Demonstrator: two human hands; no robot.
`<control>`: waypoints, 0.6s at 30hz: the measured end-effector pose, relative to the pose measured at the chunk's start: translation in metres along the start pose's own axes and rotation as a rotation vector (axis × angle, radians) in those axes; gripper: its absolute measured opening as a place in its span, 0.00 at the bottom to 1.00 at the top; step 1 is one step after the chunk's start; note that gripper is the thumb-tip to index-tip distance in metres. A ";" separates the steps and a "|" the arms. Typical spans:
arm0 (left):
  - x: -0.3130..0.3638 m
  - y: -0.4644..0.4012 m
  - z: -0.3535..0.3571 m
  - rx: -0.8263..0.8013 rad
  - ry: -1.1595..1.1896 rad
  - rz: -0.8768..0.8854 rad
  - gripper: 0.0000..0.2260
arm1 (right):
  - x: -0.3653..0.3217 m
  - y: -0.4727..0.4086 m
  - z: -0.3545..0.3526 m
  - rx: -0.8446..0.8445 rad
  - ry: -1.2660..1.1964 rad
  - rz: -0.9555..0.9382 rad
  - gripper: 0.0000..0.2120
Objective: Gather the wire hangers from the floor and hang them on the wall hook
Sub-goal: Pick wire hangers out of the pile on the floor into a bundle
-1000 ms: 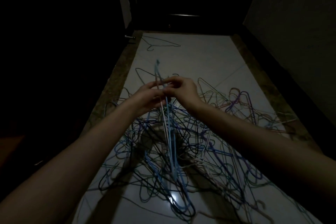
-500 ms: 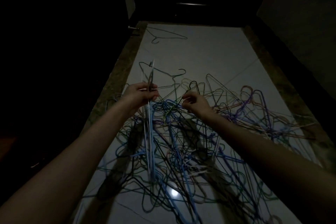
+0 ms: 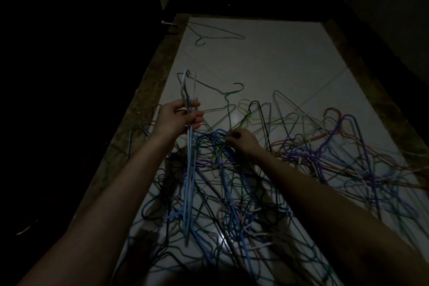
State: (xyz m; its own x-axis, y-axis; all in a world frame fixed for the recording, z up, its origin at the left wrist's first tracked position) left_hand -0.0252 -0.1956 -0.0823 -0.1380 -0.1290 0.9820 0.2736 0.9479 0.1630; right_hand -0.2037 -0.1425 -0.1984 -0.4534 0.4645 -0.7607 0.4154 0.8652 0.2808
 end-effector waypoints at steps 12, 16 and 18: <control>0.006 -0.003 0.021 -0.077 -0.101 0.068 0.07 | 0.009 0.026 -0.052 0.188 -0.331 0.057 0.30; 0.016 -0.001 0.022 -0.049 -0.094 0.099 0.06 | -0.002 0.034 -0.069 0.195 -0.391 0.011 0.12; 0.021 0.002 0.020 -0.026 -0.079 0.109 0.06 | -0.008 0.044 -0.079 0.202 -0.405 -0.021 0.11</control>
State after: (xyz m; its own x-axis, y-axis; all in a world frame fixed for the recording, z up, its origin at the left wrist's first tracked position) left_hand -0.0470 -0.1903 -0.0629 -0.1806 -0.0014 0.9836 0.3157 0.9470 0.0593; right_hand -0.2439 -0.0937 -0.1337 -0.1352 0.3009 -0.9440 0.5729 0.8011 0.1733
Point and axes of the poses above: each hand's wrist, its own y-axis away from the middle knuckle, its own z-axis out of the palm, x = y × z, the point moved 9 cm from there along -y, towards the middle knuckle, and after that the axes turned 2 degrees about x, right-handed, at the moved point
